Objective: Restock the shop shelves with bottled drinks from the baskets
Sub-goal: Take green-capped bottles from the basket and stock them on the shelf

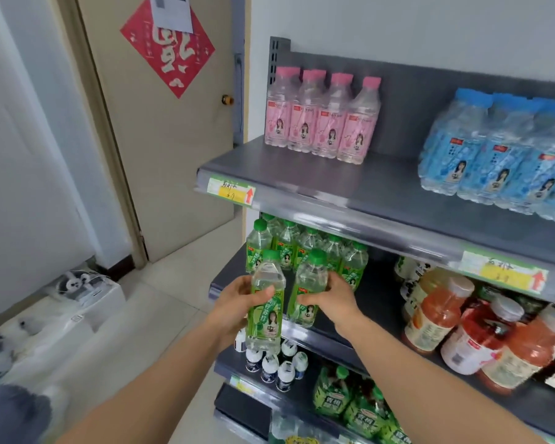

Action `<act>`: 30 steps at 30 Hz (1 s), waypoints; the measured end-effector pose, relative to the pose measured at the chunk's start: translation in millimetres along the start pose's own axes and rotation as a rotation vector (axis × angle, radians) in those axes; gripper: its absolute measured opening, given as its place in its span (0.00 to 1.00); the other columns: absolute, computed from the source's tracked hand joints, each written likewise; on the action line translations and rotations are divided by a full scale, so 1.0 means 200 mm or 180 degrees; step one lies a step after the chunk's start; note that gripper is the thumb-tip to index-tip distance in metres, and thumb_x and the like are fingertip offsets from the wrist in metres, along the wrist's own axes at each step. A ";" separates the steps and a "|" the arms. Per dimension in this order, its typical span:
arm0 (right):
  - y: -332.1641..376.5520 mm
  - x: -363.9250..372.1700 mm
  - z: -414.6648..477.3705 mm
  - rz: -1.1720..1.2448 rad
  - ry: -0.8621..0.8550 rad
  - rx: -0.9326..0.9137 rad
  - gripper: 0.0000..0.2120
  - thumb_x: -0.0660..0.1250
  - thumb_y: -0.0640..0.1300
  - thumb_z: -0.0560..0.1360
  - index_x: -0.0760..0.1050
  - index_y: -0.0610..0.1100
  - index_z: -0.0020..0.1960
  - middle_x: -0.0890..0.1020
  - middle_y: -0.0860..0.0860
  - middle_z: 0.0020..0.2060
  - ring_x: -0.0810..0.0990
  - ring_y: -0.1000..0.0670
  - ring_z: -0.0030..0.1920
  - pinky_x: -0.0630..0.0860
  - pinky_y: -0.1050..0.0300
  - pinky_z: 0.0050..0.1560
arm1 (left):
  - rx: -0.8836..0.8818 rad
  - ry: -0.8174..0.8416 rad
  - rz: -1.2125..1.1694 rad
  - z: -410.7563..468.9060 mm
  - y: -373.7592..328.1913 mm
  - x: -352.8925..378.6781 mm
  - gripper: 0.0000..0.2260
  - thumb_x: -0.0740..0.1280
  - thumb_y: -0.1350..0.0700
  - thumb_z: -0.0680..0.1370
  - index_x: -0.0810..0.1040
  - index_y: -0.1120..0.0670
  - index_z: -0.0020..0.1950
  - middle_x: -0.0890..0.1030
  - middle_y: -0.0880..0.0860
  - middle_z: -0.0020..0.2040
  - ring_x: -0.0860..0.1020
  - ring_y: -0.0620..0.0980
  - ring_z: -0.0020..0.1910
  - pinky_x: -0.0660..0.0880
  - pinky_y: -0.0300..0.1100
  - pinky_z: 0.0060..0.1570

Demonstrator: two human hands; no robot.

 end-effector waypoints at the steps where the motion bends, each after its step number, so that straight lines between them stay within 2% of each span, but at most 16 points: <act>1: 0.00 0.02 0.03 -0.0032 -0.0025 0.0018 0.38 0.82 0.39 0.58 0.72 0.43 0.65 0.80 0.49 0.57 0.79 0.50 0.55 0.72 0.58 0.54 | -0.0036 -0.0009 -0.0013 0.03 0.00 -0.02 0.47 0.82 0.39 0.51 0.71 0.51 0.66 0.77 0.52 0.65 0.75 0.55 0.64 0.66 0.62 0.67; 5: 0.00 0.10 0.18 -0.0134 -0.0117 0.0035 0.32 0.82 0.37 0.60 0.73 0.44 0.60 0.81 0.52 0.52 0.79 0.50 0.52 0.73 0.58 0.51 | -0.0075 -0.0026 -0.0053 0.13 0.00 -0.08 0.43 0.82 0.42 0.52 0.72 0.52 0.64 0.79 0.52 0.61 0.77 0.56 0.62 0.67 0.62 0.66; 8: 0.00 0.17 0.27 -0.0327 -0.0229 0.0029 0.32 0.82 0.40 0.59 0.74 0.45 0.60 0.82 0.49 0.55 0.80 0.47 0.55 0.76 0.53 0.57 | -0.0144 -0.0024 -0.0113 0.19 0.01 -0.13 0.31 0.79 0.51 0.61 0.73 0.54 0.61 0.80 0.54 0.58 0.80 0.54 0.56 0.73 0.57 0.62; 10: 0.01 0.22 0.31 -0.0458 -0.0245 0.0038 0.35 0.82 0.41 0.60 0.72 0.45 0.64 0.79 0.48 0.59 0.79 0.45 0.58 0.73 0.56 0.60 | -0.0174 -0.0022 -0.0158 0.24 0.02 -0.18 0.26 0.76 0.54 0.63 0.74 0.56 0.60 0.81 0.54 0.55 0.81 0.53 0.52 0.76 0.55 0.58; 13: 0.03 0.27 0.37 -0.0591 -0.0294 0.0062 0.39 0.81 0.40 0.63 0.68 0.42 0.69 0.75 0.46 0.65 0.74 0.44 0.65 0.68 0.61 0.57 | -0.0191 0.0006 -0.0189 0.29 0.01 -0.23 0.26 0.75 0.56 0.63 0.74 0.56 0.59 0.82 0.54 0.52 0.82 0.53 0.48 0.78 0.53 0.54; 17: 0.06 0.33 0.45 -0.0773 -0.0423 0.0095 0.37 0.80 0.42 0.64 0.69 0.44 0.69 0.73 0.45 0.67 0.73 0.44 0.66 0.69 0.56 0.61 | -0.0233 0.0085 -0.0214 0.35 0.00 -0.30 0.24 0.74 0.57 0.64 0.74 0.56 0.58 0.82 0.54 0.51 0.82 0.53 0.48 0.78 0.52 0.53; 23: 0.11 0.37 0.54 -0.1117 -0.0700 0.0133 0.43 0.80 0.50 0.63 0.65 0.44 0.72 0.73 0.44 0.68 0.72 0.42 0.68 0.70 0.50 0.67 | -0.0347 0.0198 -0.0149 0.43 0.02 -0.37 0.25 0.75 0.56 0.63 0.75 0.56 0.58 0.83 0.55 0.53 0.82 0.55 0.51 0.76 0.55 0.57; 28: 0.12 0.38 0.55 -0.1073 -0.0874 0.0017 0.36 0.80 0.47 0.64 0.68 0.41 0.66 0.75 0.45 0.64 0.75 0.43 0.64 0.71 0.56 0.62 | -0.0402 0.0310 -0.0145 0.47 0.03 -0.39 0.26 0.76 0.57 0.63 0.74 0.56 0.58 0.82 0.56 0.54 0.81 0.57 0.53 0.76 0.57 0.59; 30: 0.11 0.38 0.54 -0.1050 -0.0926 0.0046 0.36 0.80 0.50 0.63 0.68 0.41 0.65 0.75 0.45 0.63 0.75 0.43 0.63 0.72 0.54 0.63 | -0.0421 0.0330 -0.0144 0.48 0.03 -0.38 0.26 0.76 0.57 0.62 0.73 0.57 0.57 0.81 0.56 0.53 0.81 0.56 0.51 0.77 0.55 0.57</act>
Point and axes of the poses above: each hand's wrist, its own z-axis towards the middle knuckle, its own x-axis out of the palm, y = z × x, the point moved 7 cm from there along z, towards the middle knuckle
